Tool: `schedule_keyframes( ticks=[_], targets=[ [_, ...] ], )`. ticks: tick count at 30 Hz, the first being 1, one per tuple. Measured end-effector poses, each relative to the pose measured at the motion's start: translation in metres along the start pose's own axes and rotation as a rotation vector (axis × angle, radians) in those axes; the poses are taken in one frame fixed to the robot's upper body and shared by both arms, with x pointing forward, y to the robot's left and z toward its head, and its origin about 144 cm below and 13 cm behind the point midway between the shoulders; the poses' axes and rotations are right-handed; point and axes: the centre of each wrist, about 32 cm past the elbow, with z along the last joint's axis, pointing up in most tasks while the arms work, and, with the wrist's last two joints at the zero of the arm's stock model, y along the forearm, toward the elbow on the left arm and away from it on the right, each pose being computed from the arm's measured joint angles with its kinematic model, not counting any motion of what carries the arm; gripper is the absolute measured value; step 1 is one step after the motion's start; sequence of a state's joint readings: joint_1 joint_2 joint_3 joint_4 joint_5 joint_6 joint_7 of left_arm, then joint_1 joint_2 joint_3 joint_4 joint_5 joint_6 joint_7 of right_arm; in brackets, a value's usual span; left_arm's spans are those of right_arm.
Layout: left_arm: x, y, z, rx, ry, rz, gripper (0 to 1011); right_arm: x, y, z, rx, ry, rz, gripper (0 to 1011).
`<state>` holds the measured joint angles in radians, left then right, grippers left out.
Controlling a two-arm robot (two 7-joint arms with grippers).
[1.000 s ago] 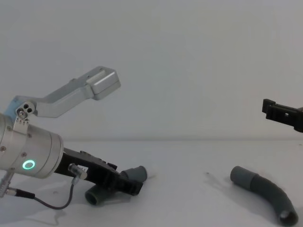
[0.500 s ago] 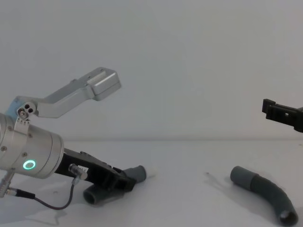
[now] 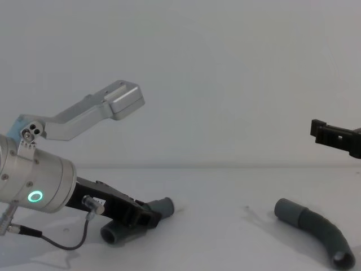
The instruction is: Use both hands to pick up one end of the pipe from the table, align the ends, and insert them.
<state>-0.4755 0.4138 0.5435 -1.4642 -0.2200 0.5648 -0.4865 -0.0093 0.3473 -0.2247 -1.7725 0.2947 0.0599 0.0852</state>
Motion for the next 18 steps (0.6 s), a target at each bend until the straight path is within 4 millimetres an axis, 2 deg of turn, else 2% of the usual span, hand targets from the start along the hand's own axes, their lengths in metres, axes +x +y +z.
schedule_keyframes(
  ticks=[18],
  targets=[
    [0.0,0.0,0.0,0.001,0.001,0.0,352,0.018,0.006,0.033,-0.185,0.018,0.17,1001]
  ],
)
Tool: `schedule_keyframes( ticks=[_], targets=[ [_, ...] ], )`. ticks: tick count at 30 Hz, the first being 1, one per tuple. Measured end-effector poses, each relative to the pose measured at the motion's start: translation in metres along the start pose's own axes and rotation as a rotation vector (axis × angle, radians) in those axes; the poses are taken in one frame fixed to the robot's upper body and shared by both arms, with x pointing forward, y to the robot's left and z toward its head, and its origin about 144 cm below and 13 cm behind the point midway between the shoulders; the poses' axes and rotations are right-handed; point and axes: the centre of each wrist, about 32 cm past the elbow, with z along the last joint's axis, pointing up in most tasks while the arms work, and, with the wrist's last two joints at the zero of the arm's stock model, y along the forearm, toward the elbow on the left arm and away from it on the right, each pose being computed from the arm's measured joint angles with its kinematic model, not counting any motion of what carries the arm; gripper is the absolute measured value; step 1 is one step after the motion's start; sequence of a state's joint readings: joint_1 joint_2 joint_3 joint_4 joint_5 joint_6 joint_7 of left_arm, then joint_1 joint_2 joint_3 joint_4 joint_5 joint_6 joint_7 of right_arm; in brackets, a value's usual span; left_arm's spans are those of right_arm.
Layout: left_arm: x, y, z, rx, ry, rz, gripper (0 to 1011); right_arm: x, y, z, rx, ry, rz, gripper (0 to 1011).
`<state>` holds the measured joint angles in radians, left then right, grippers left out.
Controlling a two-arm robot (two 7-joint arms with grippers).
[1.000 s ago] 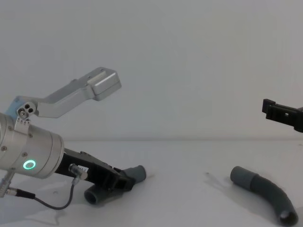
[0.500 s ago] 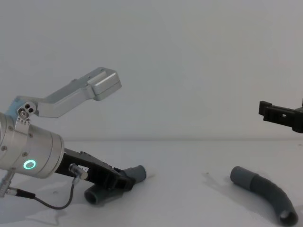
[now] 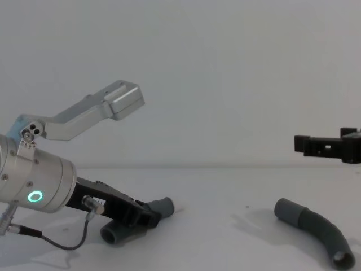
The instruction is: Use both hands to pick up one end of the pipe from the table, align the ends, and insert them.
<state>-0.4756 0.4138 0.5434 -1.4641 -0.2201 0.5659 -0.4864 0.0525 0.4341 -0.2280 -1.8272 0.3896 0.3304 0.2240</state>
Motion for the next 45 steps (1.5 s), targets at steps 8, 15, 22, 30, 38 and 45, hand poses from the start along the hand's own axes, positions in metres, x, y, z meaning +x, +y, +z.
schedule_keyframes(
  ticks=[8,15,22,30,38,45],
  targets=[
    [0.0,0.0,0.0,0.0,0.0,0.0,352,0.006,0.0,0.016,-0.121,0.029,0.078,1001],
    [0.0,0.0,0.0,0.0,0.0,0.0,352,0.01,0.0,0.025,-0.214,0.05,0.119,1002],
    [0.0,0.0,0.0,0.0,0.0,0.0,352,0.015,0.003,0.028,-0.275,0.054,0.133,1001],
    [0.0,0.0,0.0,0.0,0.0,0.0,352,0.019,0.006,0.028,-0.309,0.043,0.128,1002],
    [0.0,0.0,0.0,0.0,0.0,0.0,352,0.022,0.011,0.025,-0.338,0.024,0.121,1001],
    [0.0,0.0,0.0,0.0,0.0,0.0,352,0.024,0.014,0.022,-0.362,0.014,0.122,1002]
  ],
)
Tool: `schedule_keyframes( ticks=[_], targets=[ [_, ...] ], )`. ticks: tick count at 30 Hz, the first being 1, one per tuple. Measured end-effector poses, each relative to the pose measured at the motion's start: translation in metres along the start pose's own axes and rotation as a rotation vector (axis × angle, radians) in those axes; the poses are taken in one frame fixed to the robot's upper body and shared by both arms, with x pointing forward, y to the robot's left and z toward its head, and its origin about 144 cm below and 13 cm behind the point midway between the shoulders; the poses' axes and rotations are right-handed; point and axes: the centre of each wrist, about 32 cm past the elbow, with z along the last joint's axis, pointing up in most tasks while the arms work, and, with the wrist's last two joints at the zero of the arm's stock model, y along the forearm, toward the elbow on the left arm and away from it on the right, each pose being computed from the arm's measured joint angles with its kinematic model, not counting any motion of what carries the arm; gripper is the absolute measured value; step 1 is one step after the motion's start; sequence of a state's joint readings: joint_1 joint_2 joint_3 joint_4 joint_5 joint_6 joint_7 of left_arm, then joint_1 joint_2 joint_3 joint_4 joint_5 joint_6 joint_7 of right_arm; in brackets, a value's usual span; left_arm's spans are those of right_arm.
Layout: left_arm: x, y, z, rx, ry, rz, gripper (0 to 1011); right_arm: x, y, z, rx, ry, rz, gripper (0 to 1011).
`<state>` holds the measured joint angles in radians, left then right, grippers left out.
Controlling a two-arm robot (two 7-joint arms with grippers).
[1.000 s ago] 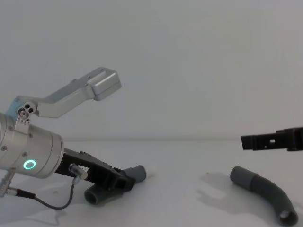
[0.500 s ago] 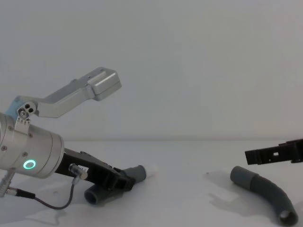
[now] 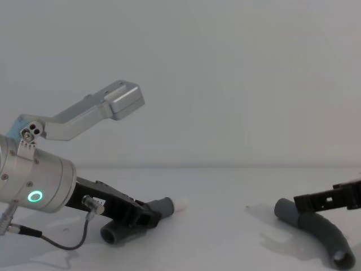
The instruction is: Use both hands to pick up one end of the pipe from the table, align the ends, and insert them.
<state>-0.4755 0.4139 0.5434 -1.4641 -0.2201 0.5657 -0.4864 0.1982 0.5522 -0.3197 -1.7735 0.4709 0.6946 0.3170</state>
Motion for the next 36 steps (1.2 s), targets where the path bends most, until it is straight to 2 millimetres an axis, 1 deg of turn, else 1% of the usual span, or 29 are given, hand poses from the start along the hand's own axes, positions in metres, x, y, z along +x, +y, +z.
schedule_keyframes(
  ticks=[23,36],
  targets=[
    [0.0,0.0,0.0,0.0,0.0,0.0,352,0.012,0.018,-0.007,-0.073,-0.011,0.009,1002],
    [0.0,0.0,0.0,0.0,0.0,0.0,352,0.016,0.024,-0.009,-0.089,-0.007,0.005,1002]
  ],
)
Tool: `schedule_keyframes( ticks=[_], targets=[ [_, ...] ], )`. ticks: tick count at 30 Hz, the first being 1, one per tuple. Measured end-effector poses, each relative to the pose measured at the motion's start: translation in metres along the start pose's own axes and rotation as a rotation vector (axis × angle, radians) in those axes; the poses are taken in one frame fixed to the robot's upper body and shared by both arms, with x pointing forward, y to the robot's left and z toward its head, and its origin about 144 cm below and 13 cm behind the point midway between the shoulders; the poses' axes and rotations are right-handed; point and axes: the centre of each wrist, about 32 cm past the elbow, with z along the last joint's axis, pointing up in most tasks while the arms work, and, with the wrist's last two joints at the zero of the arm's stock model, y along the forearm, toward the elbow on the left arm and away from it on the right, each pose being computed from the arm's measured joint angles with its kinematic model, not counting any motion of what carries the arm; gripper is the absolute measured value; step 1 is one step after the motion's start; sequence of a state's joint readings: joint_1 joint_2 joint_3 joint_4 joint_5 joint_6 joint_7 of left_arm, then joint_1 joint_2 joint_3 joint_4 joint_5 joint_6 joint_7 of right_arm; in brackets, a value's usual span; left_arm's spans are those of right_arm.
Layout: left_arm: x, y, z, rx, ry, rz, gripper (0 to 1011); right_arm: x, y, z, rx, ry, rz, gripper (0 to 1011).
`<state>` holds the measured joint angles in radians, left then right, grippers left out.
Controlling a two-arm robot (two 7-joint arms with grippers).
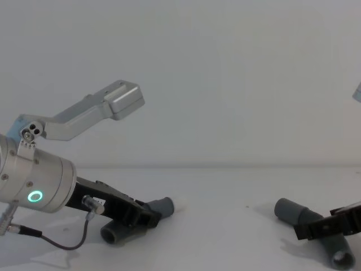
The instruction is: Use both hands to pick up one end of the pipe from the table, align the ends, and insert them.
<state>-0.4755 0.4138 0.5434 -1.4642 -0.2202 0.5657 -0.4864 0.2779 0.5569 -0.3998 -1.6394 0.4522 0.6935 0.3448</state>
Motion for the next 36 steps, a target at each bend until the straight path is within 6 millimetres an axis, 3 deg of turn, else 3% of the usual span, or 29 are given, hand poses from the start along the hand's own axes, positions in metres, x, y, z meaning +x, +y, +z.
schedule_keyframes(
  ticks=[14,28,29,36],
  targets=[
    [0.0,0.0,0.0,0.0,0.0,0.0,352,0.0002,0.0036,0.0,-0.011,-0.005,-0.001,999],
    [0.0,0.0,0.0,0.0,0.0,0.0,352,0.0002,0.0047,-0.0002,-0.016,-0.009,-0.002,660],
    [0.0,0.0,0.0,0.0,0.0,0.0,352,0.0001,0.0048,-0.0001,-0.016,-0.01,-0.002,579],
    [0.0,0.0,0.0,0.0,0.0,0.0,352,0.0001,0.005,-0.0001,-0.017,-0.01,-0.001,398]
  ],
)
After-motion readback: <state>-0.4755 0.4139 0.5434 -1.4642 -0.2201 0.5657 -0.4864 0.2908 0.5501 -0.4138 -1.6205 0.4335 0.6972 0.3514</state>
